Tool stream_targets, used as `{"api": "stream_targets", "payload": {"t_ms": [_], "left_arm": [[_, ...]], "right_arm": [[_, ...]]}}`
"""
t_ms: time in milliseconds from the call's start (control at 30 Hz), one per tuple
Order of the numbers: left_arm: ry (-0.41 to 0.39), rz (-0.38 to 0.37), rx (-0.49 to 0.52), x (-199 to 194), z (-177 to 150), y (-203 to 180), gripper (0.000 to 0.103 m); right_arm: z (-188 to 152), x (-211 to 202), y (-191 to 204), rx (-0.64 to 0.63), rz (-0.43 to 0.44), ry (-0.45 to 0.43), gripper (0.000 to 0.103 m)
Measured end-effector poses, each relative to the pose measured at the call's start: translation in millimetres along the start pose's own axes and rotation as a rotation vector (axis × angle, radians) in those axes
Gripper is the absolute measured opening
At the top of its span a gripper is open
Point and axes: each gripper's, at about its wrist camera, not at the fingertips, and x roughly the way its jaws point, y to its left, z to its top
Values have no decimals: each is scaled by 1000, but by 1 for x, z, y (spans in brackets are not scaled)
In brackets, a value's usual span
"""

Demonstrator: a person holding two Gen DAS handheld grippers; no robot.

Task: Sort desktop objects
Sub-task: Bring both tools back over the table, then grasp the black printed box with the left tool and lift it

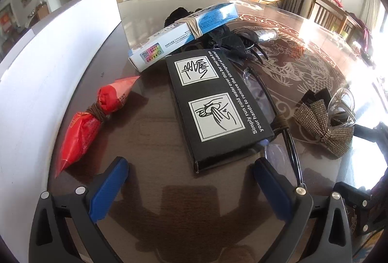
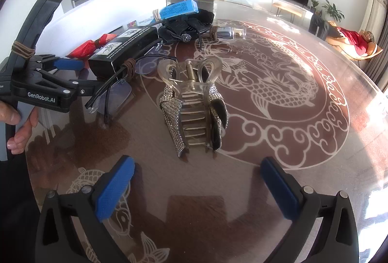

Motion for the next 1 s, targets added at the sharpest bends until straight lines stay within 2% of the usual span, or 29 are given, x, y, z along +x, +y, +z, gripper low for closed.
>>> {"api": "stream_targets", "payload": {"t_ms": [200, 467, 600, 767, 800, 867, 1000], "left_arm": [[22, -2, 8, 21, 36, -14, 103], [72, 27, -44, 35, 67, -13, 103], [93, 40, -71, 29, 58, -3, 103], [75, 48, -84, 3, 12, 25, 103], [71, 40, -85, -1, 5, 29, 103], [45, -33, -100, -10, 0, 33, 103], [-45, -97, -211, -24, 24, 33, 103]], "right_arm": [[0, 0, 0, 0, 0, 0, 103], [0, 0, 0, 0, 0, 0, 103], [0, 0, 0, 0, 0, 0, 103], [-1, 0, 0, -1, 0, 0, 103], [-1, 0, 0, -1, 0, 0, 103], [-1, 0, 0, -1, 0, -1, 103], [-1, 0, 0, -1, 0, -1, 103]]}}
